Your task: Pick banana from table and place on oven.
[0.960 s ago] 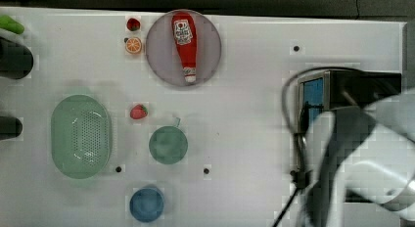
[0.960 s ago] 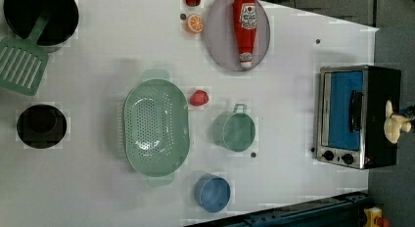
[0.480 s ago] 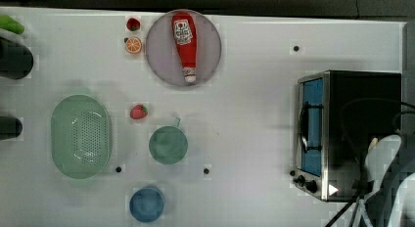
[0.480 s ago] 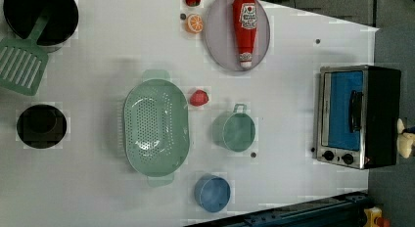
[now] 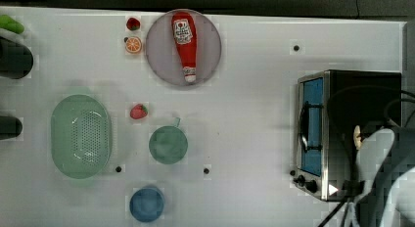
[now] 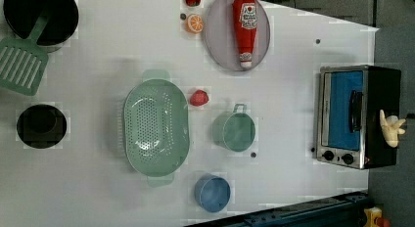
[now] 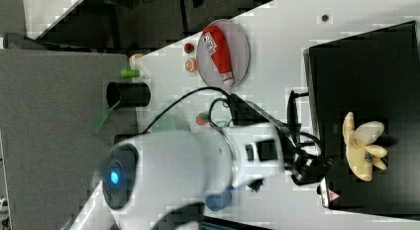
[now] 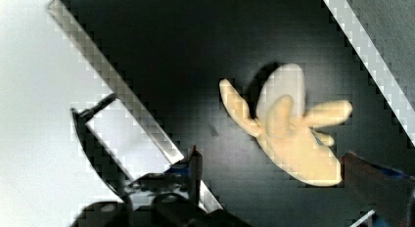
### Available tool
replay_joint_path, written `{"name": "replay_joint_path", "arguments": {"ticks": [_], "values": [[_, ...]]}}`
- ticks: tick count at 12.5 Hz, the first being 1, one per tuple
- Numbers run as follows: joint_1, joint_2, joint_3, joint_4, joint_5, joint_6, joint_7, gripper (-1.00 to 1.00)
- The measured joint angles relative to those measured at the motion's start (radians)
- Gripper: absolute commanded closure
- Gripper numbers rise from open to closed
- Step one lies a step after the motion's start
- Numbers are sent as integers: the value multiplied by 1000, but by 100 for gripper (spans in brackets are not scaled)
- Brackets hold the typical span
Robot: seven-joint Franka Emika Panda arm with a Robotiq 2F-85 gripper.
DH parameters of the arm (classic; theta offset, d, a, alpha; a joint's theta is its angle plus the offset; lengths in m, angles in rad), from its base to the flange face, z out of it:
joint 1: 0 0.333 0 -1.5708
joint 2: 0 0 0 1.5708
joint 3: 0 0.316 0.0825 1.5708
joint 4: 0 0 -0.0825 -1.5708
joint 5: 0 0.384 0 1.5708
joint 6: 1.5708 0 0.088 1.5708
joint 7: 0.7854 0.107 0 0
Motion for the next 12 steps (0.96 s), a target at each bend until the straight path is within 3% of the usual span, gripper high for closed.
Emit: {"name": "replay_joint_path", "arguments": {"ticks": [4,6,8,12], "values": [[36,-7,59,54,0,-9,5,-100],[56,-65,114,63,8,-153,71,-100],[73,-165,190,59,11,-294,224,-100],[82,-321,400,67,-22,-377,581,-100]]}}
